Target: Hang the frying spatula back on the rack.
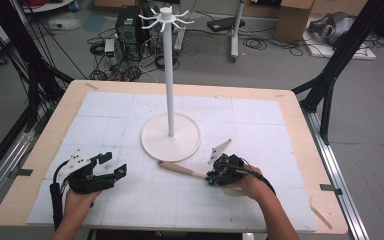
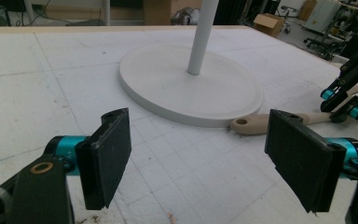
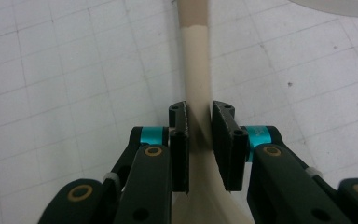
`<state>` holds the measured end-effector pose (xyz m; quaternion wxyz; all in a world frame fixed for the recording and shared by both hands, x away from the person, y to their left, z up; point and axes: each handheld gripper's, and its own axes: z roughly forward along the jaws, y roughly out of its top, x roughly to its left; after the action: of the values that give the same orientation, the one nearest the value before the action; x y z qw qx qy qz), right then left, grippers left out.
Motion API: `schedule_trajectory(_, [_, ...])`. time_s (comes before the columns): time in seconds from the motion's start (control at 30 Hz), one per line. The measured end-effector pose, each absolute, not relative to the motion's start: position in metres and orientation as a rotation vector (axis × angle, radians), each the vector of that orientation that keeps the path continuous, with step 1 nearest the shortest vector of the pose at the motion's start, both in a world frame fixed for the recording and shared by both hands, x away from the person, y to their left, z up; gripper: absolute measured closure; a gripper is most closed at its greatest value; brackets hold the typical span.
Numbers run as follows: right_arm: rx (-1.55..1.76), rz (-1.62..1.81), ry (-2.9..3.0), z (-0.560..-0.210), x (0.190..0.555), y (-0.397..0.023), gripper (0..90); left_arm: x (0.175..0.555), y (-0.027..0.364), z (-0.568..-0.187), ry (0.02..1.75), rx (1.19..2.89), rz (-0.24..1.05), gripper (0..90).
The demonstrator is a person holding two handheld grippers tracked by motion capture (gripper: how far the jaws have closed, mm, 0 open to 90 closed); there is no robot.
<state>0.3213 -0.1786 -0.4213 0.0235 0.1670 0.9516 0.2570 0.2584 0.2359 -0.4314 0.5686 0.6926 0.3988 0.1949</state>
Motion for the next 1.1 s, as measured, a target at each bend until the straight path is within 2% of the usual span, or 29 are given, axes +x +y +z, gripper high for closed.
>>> schedule_trajectory(0.53, [0.446,0.877,2.936,-0.414,0.314,-0.178,77.4,0.258,0.237,-0.431,0.935,1.626,0.456,23.4])
schedule_trajectory(0.77, [0.522,0.979,2.852,-0.403,0.308,-0.185,77.3,0.258,0.236,-0.430,0.938,1.599,0.438,23.8])
schedule_trajectory(0.9, [0.570,1.063,2.791,-0.400,0.301,-0.191,77.2,0.257,0.235,-0.428,0.923,1.571,0.405,29.0])
schedule_trajectory(1.1, [0.648,1.188,2.693,-0.397,0.289,-0.198,77.2,0.260,0.228,-0.418,0.891,1.544,0.370,28.9])
